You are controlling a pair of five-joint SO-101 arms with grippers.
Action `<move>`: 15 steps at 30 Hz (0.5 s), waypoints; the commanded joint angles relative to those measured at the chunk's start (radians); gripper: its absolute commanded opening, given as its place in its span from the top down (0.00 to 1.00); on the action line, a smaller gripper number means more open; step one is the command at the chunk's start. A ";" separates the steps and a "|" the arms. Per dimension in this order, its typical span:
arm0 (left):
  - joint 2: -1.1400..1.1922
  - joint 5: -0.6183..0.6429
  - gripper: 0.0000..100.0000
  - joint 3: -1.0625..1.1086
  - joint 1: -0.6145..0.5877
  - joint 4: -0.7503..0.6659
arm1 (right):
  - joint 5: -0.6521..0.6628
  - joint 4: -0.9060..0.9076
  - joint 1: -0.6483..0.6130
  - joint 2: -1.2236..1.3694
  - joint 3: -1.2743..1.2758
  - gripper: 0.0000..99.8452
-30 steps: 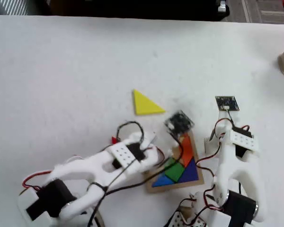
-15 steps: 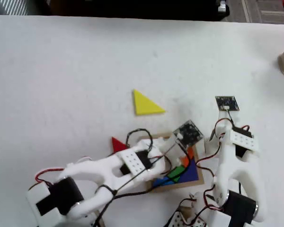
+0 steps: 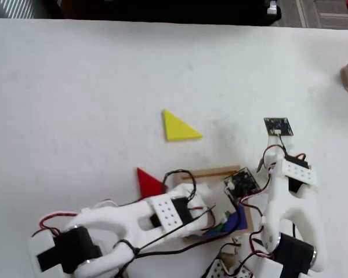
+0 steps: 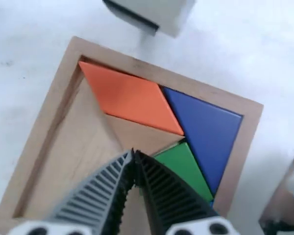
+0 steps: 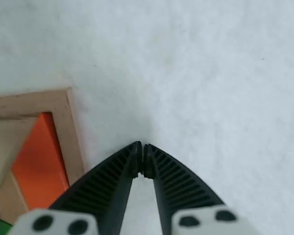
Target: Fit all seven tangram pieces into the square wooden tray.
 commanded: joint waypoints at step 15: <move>-0.259 0.009 0.96 0.061 -0.387 -0.060 | 0.009 -0.012 -0.001 -0.038 -0.009 0.98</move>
